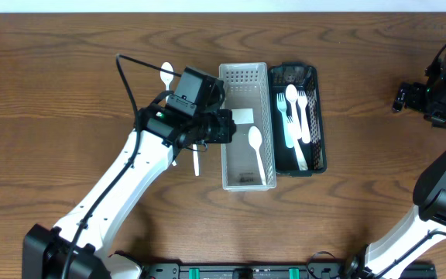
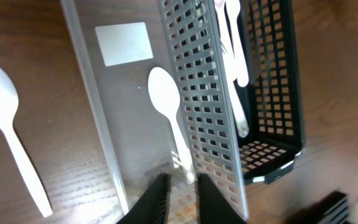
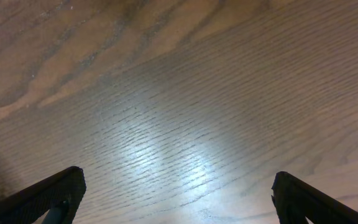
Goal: Pack container
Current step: 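Carry the spoon into the gray basket and open the left gripper, then move the left gripper back over the middle white spoon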
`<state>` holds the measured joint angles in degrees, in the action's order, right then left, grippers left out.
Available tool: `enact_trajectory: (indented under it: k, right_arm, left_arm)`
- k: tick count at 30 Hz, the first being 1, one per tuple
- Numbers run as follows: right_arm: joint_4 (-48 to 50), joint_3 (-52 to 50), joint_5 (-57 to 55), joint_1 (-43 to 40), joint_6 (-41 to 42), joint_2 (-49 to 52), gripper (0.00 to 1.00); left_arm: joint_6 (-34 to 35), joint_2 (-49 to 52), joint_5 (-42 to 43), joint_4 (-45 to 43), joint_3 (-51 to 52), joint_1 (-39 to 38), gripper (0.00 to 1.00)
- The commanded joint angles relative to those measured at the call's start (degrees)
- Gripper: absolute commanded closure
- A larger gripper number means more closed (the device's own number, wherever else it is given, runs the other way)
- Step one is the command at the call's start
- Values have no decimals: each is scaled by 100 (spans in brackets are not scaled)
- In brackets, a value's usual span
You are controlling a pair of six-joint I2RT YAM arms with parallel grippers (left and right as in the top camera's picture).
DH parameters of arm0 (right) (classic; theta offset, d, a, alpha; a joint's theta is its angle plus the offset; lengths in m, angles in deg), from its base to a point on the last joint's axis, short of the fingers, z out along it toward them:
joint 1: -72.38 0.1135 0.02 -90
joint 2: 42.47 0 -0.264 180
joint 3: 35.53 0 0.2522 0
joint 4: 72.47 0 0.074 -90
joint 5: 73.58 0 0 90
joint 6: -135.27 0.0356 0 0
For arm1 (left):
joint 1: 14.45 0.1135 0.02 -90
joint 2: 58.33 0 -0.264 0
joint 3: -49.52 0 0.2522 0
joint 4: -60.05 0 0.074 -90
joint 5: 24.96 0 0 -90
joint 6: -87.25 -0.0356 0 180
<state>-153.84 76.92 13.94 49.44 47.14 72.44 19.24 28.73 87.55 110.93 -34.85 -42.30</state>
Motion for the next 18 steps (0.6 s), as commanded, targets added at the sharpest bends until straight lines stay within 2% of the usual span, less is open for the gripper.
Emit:
enact_trajectory:
  k: [1,4,6,8,9,13,18]
  right_arm:
    - [15,-4,-4,-37,-66,-26,1]
    - [15,-4,-4,-35,-66,-26,1]
    - [15,-4,-4,-35,-66,-26,1]
    - [15,-4,-4,-35,-66,-24,1]
    - [15,-4,-4,-35,-66,-26,1]
    - [15,-4,-4,-35,-66,-26,1]
    - [15,-4,-7,-35,-66,-24,1]
  left_arm:
    - [-72,72,-46,-22,-55,-7,62]
    - [-52,39,-343,-133,-57,90,38]
    - [-35,15,-573,-216,-57,273,11]
    - [-28,4,-741,-195,-57,527,0]
    - [24,4,-890,-103,-57,697,2]
    - [960,109,-1941,557,-55,1410,2]
    - [909,476,-1921,763,-55,2096,2]
